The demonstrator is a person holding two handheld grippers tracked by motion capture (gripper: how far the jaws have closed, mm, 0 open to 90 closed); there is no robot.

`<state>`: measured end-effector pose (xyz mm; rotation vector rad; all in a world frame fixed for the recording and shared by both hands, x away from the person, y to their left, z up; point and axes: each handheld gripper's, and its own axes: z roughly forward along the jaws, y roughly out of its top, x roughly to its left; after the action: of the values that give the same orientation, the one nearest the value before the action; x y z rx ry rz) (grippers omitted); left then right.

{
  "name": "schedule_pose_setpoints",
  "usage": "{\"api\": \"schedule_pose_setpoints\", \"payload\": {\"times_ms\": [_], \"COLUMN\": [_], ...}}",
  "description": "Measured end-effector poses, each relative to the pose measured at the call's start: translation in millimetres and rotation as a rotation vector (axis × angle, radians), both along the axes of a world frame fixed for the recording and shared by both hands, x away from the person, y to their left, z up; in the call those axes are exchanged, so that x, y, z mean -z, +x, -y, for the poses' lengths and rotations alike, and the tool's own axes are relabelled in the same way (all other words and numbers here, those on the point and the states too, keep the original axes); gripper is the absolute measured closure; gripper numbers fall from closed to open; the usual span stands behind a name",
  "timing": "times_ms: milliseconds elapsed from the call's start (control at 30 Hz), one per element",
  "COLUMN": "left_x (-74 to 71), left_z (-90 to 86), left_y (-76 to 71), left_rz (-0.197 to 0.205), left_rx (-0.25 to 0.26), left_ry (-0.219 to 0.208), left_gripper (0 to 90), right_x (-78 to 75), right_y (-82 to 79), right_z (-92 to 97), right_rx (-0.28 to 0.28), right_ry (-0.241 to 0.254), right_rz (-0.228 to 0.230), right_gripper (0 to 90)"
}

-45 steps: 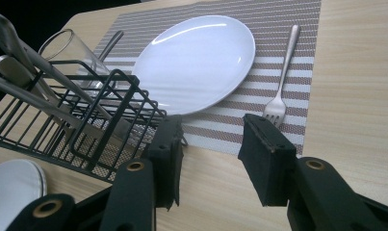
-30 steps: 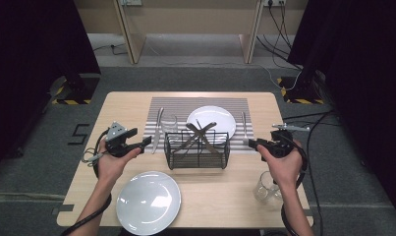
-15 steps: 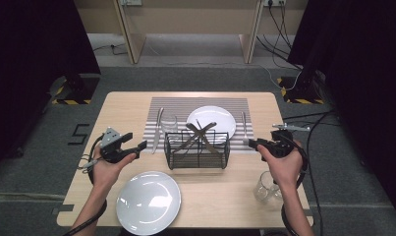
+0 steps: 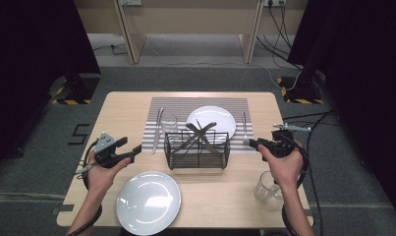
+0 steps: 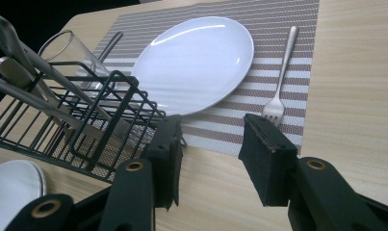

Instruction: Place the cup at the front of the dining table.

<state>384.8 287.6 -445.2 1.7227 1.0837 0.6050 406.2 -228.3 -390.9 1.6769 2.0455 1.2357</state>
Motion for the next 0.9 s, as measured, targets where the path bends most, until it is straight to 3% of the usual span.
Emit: {"api": "schedule_pose_setpoints", "payload": {"times_ms": [900], "left_x": [23.7], "left_z": [-27.1], "left_y": [-13.6], "left_rz": [-0.029], "left_rx": [-0.059], "left_ry": [-0.010], "left_gripper": [29.5], "right_x": [2.9], "right_y": [1.1], "right_z": [0.1], "right_rx": [-0.002], "right_ry": [-0.005], "right_rz": [-0.010], "right_gripper": [57.5]}}
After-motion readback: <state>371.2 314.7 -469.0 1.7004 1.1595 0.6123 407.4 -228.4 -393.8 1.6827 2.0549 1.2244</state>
